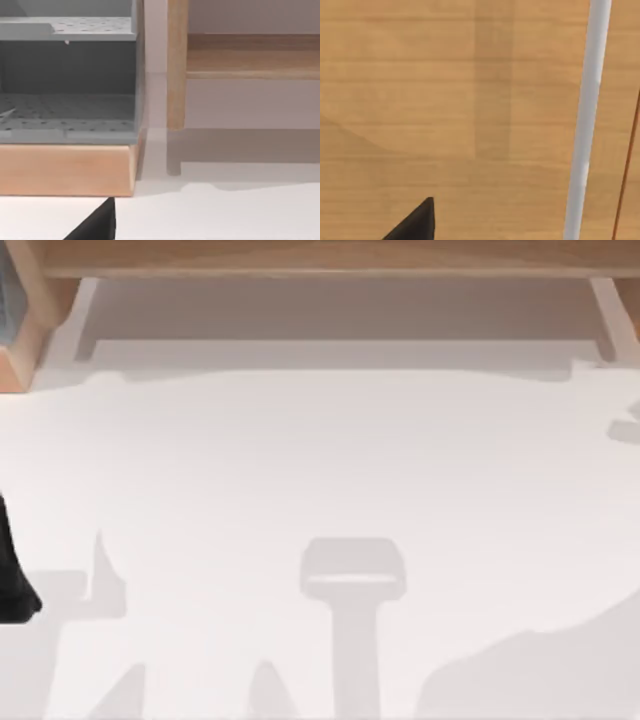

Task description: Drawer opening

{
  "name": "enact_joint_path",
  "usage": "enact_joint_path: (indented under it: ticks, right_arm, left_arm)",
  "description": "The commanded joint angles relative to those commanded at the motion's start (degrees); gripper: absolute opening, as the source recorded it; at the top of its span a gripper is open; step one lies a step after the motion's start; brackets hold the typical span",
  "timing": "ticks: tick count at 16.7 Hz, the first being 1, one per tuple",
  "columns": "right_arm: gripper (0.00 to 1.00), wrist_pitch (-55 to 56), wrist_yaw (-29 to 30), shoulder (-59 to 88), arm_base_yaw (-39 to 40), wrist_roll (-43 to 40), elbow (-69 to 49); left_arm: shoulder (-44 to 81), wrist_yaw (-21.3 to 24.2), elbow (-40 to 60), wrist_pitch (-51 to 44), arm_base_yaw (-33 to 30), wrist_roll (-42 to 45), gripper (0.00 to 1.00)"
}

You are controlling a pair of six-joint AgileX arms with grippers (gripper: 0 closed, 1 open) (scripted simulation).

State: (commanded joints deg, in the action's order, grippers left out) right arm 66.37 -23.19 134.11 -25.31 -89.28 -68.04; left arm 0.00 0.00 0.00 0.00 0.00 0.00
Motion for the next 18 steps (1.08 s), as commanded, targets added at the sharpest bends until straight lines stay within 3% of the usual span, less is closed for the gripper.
enact_joint_path:
  ticks: [6, 18]
  right_arm:
    - [1.00, -0.80, 0.36, 0.73, 0.35, -0.01, -1.52]
    - [0.10, -0.80, 0.36, 0.73, 0.35, -0.01, -1.52]
  left_arm:
    - [0.00, 0.00, 0.00, 0.00, 0.00, 0.00, 1.00]
    - [0.00, 0.00, 0.00, 0.00, 0.00, 0.00, 1.00]
